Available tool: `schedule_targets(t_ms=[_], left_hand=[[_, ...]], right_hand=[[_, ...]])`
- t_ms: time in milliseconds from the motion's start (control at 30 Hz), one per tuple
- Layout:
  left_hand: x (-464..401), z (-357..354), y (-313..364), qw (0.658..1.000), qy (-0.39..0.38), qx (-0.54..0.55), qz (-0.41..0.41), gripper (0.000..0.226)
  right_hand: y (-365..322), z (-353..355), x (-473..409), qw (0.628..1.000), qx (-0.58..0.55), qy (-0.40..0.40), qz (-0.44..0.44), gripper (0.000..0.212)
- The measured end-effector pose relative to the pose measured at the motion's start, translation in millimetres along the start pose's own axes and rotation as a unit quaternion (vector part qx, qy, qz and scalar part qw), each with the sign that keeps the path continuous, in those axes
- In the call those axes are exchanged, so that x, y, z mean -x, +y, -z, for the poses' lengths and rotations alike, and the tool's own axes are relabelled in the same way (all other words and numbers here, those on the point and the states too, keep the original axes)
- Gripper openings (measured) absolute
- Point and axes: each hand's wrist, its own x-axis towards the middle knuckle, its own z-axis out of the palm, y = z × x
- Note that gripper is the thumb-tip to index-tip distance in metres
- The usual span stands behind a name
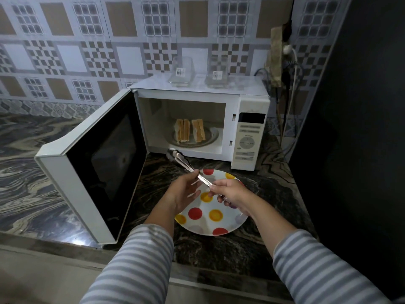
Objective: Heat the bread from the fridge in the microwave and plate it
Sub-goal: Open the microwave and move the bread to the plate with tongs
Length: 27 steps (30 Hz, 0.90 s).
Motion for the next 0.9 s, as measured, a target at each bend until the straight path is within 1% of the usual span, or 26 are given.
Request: schedule_targets(t_ms=[67, 133, 167, 233, 333, 400, 467, 533, 600, 700, 800, 833, 867, 900], left_hand=[[3.8, -3.0, 0.6, 0.997, -0.037, -0.058, 0.017, 0.017], [6.8, -6.2, 1.7, 0.995, -0.062, -0.080, 0.016, 0.022], [6.9, -7.2, 2.8, 0.996, -0.059, -0.071, 0.005, 0.026], [7.2, -8.3, 5.3, 0.998, -0.025, -0.058, -0.025, 0.032], [7.2, -6.5, 5.0, 0.994, 0.018, -0.090, -0.063, 0.033], [6.4, -5.0, 2.7, 0.990, 0.022, -0.115, -0.084, 0.031], [7.0, -5.0, 1.4, 0.988, 0.021, -0.123, -0.093, 0.032], [6.5, -5.3, -0.3, 0.985, 0.015, -0.140, -0.100, 0.036], [7.3, -6.3, -0.9, 0.981, 0.020, -0.157, -0.110, 0.037], [9.7, -6.1, 0.6, 0.968, 0.032, -0.201, -0.144, 0.036], [5.9, 7.0, -3.9, 0.944, 0.070, -0.276, -0.167, 0.035], [2.2, 16.2, -8.1, 0.921, 0.101, -0.335, -0.170, 0.039], [-1.7, 27.5, -13.9, 0.885, 0.135, -0.411, -0.171, 0.046], [-6.2, 39.8, -21.0, 0.842, 0.165, -0.485, -0.172, 0.053]], right_hand=[[-0.2, -1.0, -1.7, 1.000, -0.016, -0.003, 0.021, 0.009], [-0.4, -0.9, -3.3, 0.999, -0.025, -0.001, 0.034, 0.008], [-0.4, -0.9, -3.7, 0.999, -0.030, 0.001, 0.037, 0.009], [0.0, -1.1, -3.4, 0.998, -0.043, 0.002, 0.039, 0.015], [-0.5, -2.2, -1.8, 0.999, -0.032, -0.012, 0.039, 0.020], [-1.5, -3.2, -2.2, 0.999, -0.007, -0.022, 0.030, 0.020], [-3.1, -4.4, -3.8, 0.999, 0.003, -0.031, 0.015, 0.032], [-4.5, -5.6, -7.1, 0.999, -0.010, -0.035, 0.024, 0.041], [-6.6, -8.5, -7.8, 0.998, 0.003, -0.035, 0.050, 0.033], [-6.8, -14.0, -10.3, 0.997, 0.045, -0.001, 0.062, 0.023], [-5.4, -17.6, -17.8, 0.996, 0.049, 0.048, 0.059, 0.018], [-6.1, -17.0, -21.2, 0.994, 0.054, 0.076, 0.059, 0.017], [-7.6, -15.9, -23.9, 0.991, 0.061, 0.107, 0.060, 0.016], [-9.8, -14.2, -27.5, 0.986, 0.070, 0.137, 0.058, 0.015]])
